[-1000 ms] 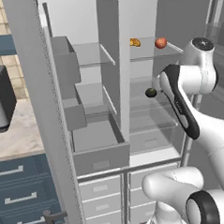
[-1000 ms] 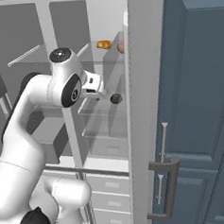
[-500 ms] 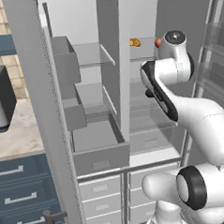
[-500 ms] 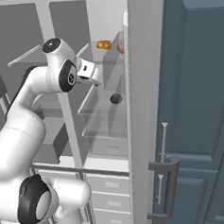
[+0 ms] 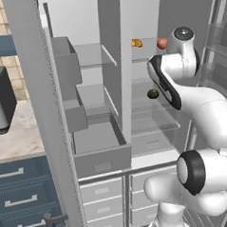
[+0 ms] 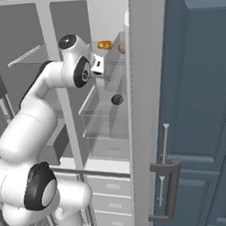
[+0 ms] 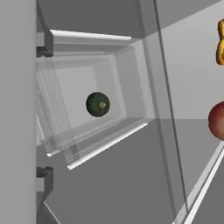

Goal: Take the peach and squash from the fridge shelf and place them in the freezer drawer to begin freezing them.

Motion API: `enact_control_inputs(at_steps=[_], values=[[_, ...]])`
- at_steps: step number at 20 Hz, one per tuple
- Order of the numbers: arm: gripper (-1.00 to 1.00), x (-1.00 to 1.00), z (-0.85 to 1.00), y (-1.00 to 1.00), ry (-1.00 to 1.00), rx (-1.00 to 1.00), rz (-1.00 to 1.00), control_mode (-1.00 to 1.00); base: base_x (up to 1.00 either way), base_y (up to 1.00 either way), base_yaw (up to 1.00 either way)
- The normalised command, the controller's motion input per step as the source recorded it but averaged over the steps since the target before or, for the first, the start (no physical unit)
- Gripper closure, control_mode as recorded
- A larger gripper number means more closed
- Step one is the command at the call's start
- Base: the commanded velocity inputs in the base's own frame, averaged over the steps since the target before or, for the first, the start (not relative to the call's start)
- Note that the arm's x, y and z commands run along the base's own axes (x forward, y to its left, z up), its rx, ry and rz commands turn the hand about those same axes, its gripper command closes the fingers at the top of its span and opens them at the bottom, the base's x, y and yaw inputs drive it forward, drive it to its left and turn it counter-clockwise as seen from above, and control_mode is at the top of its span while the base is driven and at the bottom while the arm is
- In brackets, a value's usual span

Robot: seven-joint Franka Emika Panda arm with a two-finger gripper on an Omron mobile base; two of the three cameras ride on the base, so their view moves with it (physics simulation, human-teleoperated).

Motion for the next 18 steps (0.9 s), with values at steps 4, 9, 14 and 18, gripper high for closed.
enact_control_inputs(at_steps=[4, 9, 14, 18], values=[[-1.00, 0.46, 0.00, 0.00, 0.00, 0.00, 0.00, -1.00, 0.00, 0.00, 0.00], [-1.00, 0.39, 0.00, -0.04, 0.00, 0.00, 0.00, -1.00, 0.00, 0.00, 0.00], [-1.00, 0.34, 0.06, -0.07, -0.02, 0.00, 0.00, -1.00, 0.00, 0.00, 0.00], [-1.00, 0.11, 0.46, -0.06, -0.12, 0.00, 0.00, -1.00, 0.00, 0.00, 0.00]])
